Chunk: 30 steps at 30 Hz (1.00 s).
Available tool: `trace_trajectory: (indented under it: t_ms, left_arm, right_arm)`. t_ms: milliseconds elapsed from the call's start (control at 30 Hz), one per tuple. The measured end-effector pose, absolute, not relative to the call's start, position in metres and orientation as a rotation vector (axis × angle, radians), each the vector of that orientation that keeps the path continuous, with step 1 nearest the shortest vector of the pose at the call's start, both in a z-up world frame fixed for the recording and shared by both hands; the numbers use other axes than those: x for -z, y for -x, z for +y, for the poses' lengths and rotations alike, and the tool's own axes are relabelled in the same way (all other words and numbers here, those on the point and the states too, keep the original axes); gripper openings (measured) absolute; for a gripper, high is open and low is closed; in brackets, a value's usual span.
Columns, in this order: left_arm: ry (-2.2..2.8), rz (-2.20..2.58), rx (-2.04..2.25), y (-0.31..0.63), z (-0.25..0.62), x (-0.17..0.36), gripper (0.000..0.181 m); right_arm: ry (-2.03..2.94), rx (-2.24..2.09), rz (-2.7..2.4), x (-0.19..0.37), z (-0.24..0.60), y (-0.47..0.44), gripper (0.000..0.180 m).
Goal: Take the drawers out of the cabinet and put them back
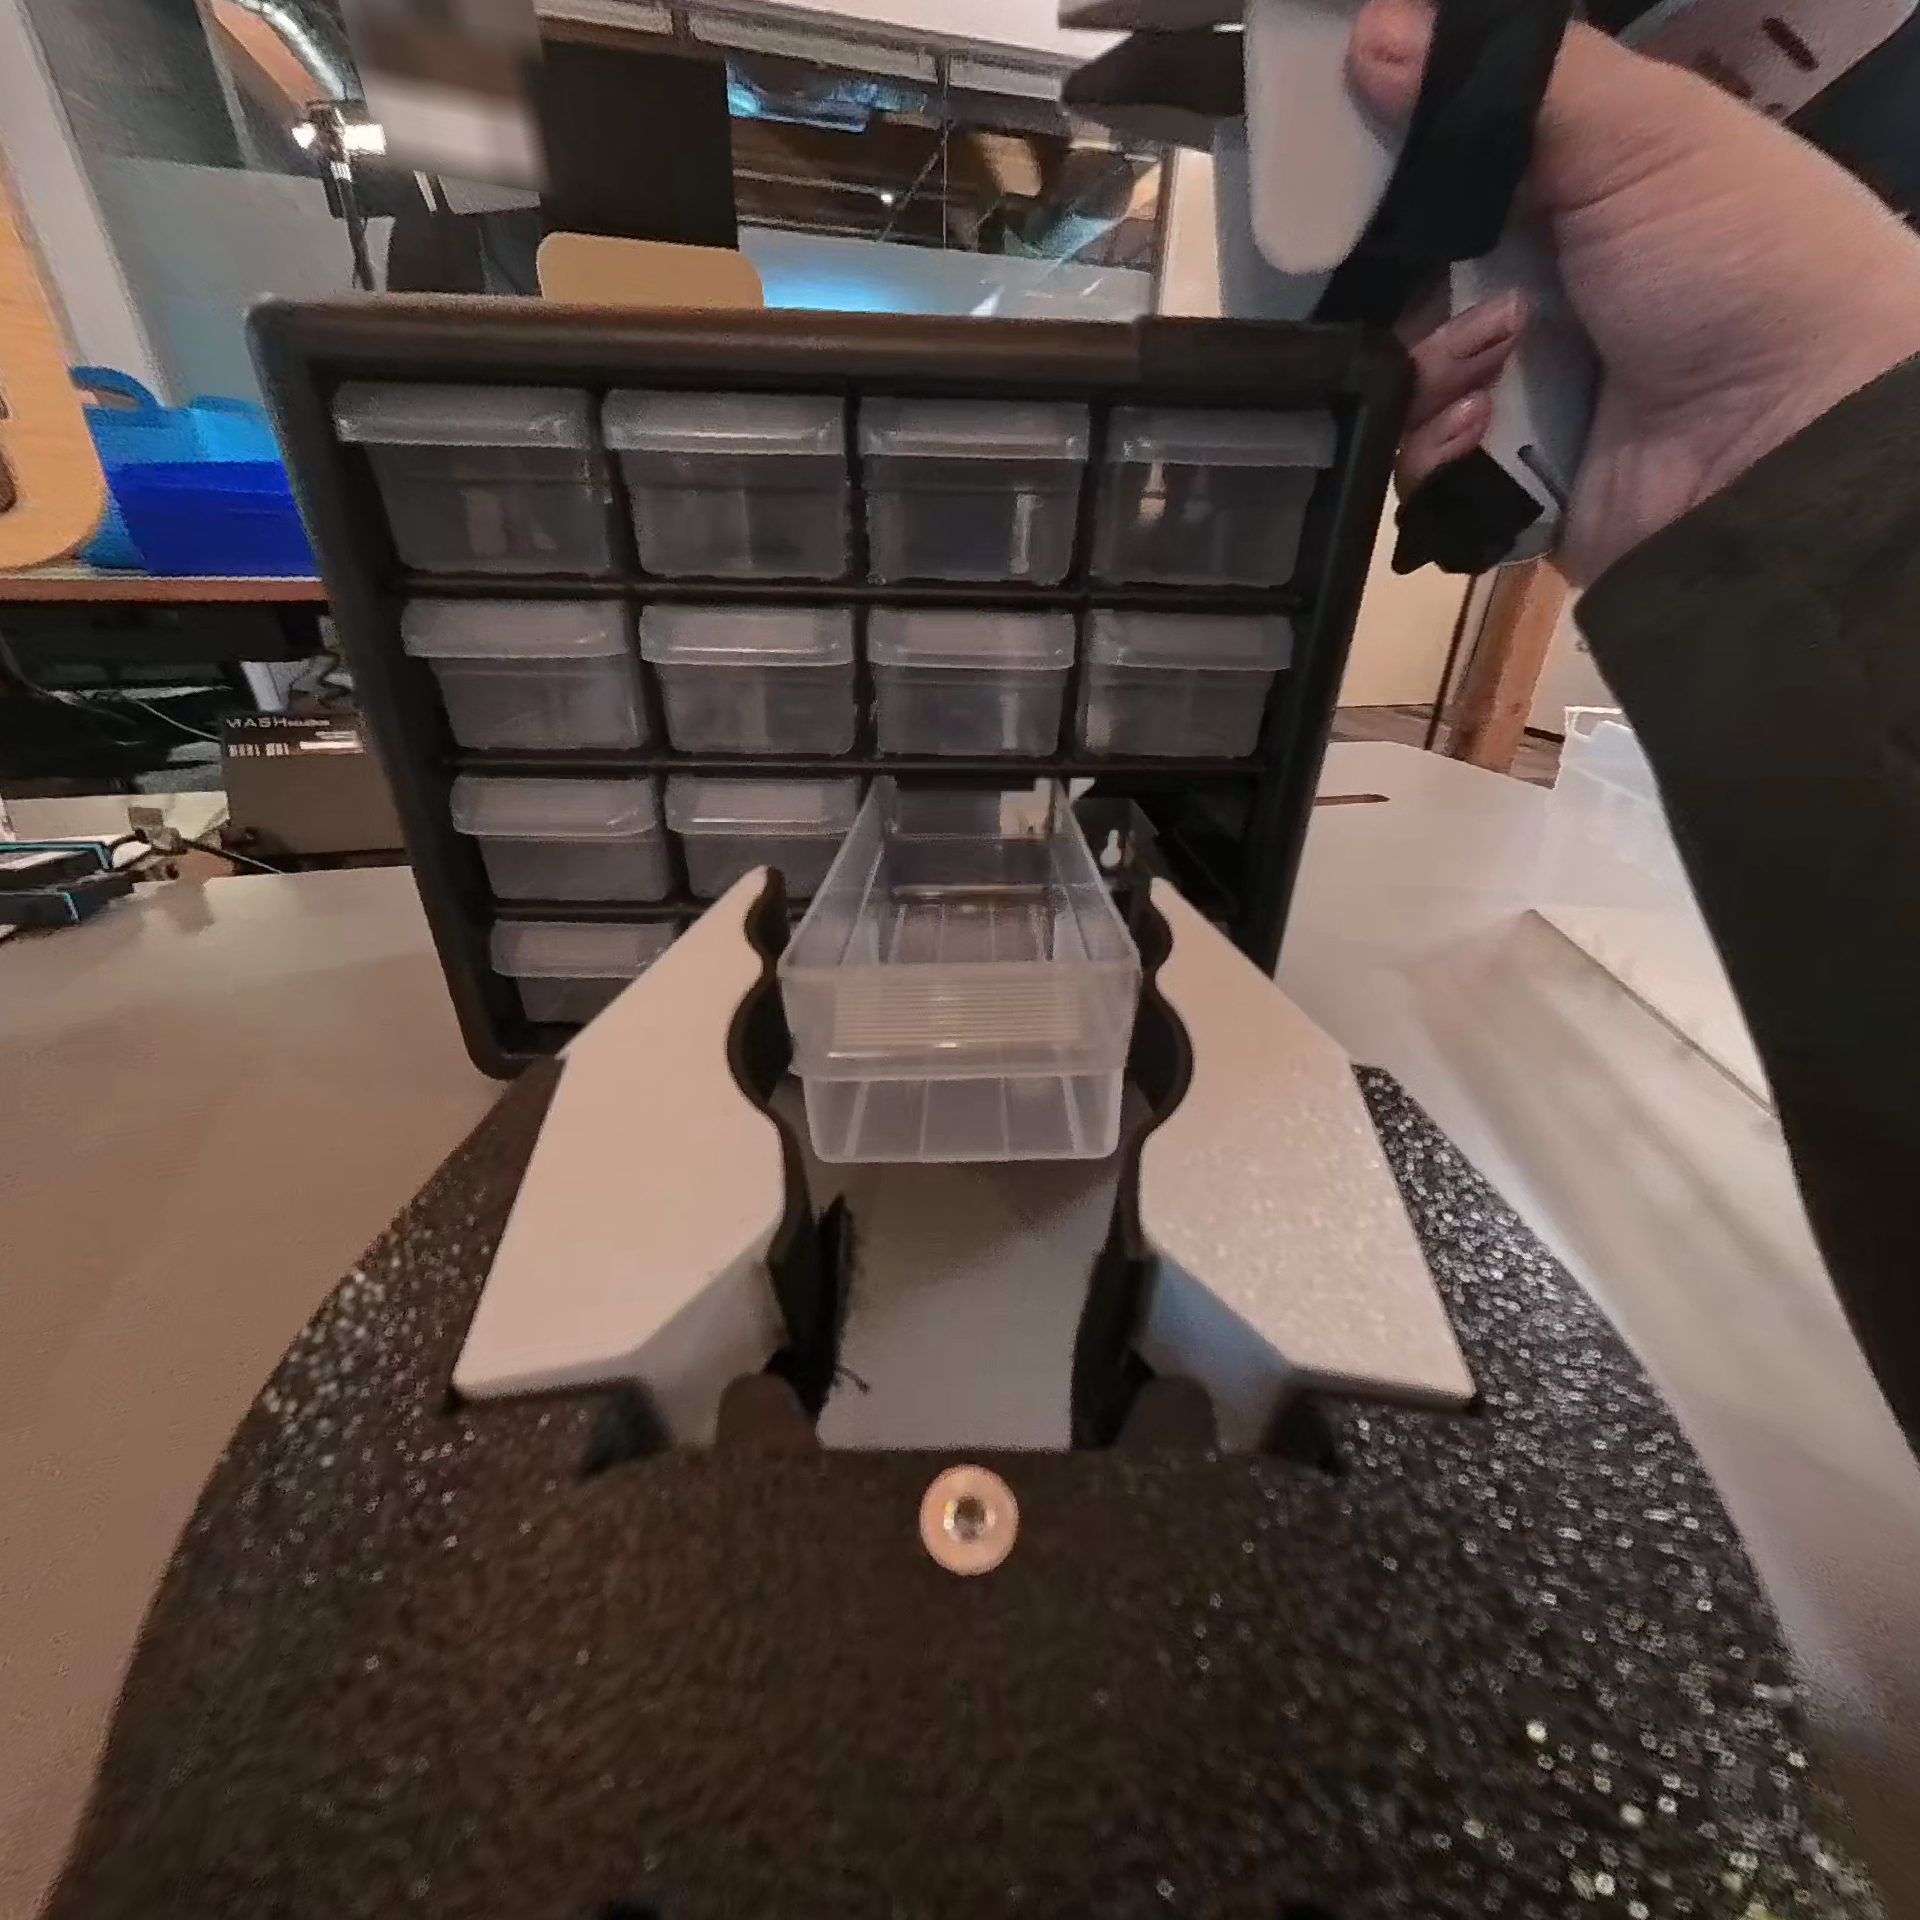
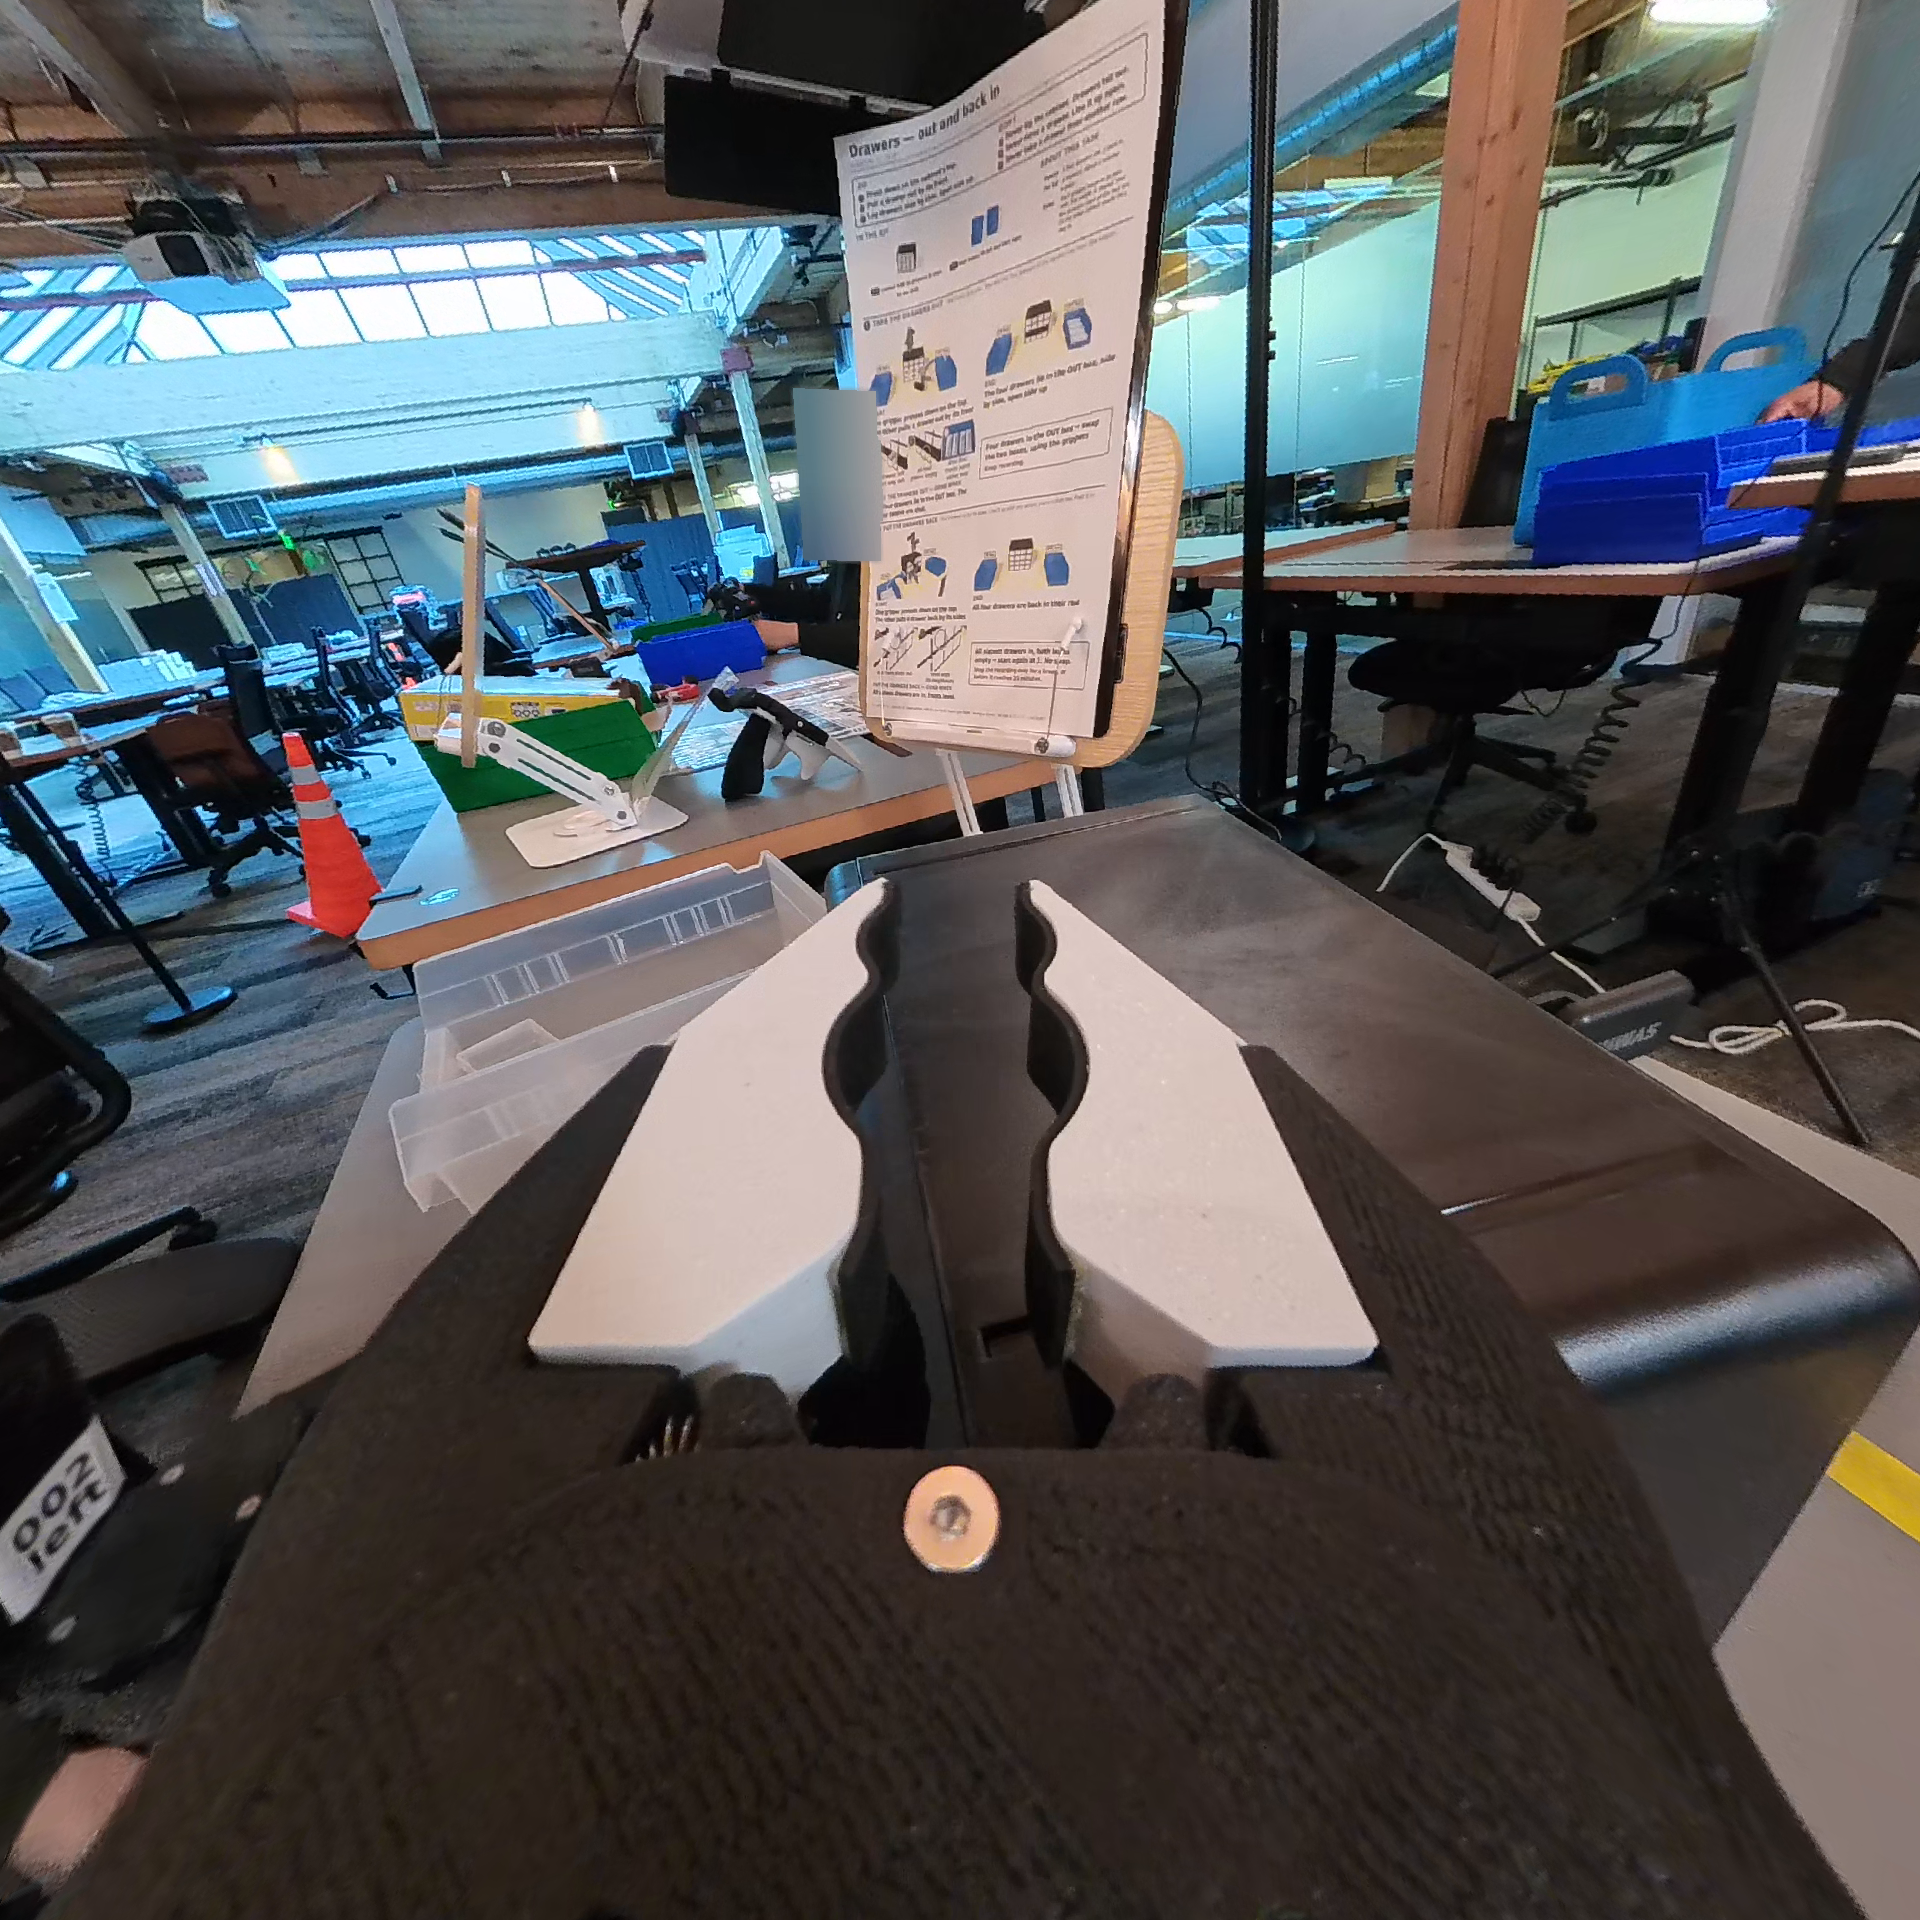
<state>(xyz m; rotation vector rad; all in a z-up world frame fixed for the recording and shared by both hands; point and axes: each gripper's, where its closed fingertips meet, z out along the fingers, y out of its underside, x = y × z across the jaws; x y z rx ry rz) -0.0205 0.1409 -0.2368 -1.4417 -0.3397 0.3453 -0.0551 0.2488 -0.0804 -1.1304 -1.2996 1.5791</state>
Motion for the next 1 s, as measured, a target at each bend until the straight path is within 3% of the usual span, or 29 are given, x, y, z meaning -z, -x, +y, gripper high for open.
trace_trajectory:
  t_ms: [433,533,567,733,933,1000]
  left_arm:
    - [1.556,-0.307,-0.37,0.05,0.202,0.25,0.065]
    - [1.595,-0.334,-0.313,0.049,0.199,0.258,0.089]
    - [1.58,-0.34,-0.312,0.046,0.19,0.257,0.089]
    - [1.563,-0.297,-0.186,0.009,0.155,0.254,0.071]
    - [1.632,-0.345,-0.169,0.017,0.178,0.256,0.043]
    - [1.641,-0.345,-0.144,0.022,0.192,0.257,0.047]
  right_arm:
    - [1.13,-1.563,-1.298,0.081,0.249,0.056,0.021]
    - [1.129,-1.568,-1.296,0.081,0.249,0.056,0.021]
    - [1.129,-1.568,-1.297,0.081,0.249,0.056,0.021]
    - [1.127,-1.586,-1.291,0.08,0.25,0.056,0.02]
    - [1.128,-1.574,-1.294,0.08,0.249,0.056,0.02]
    - [1.13,-1.572,-1.293,0.08,0.25,0.056,0.02]
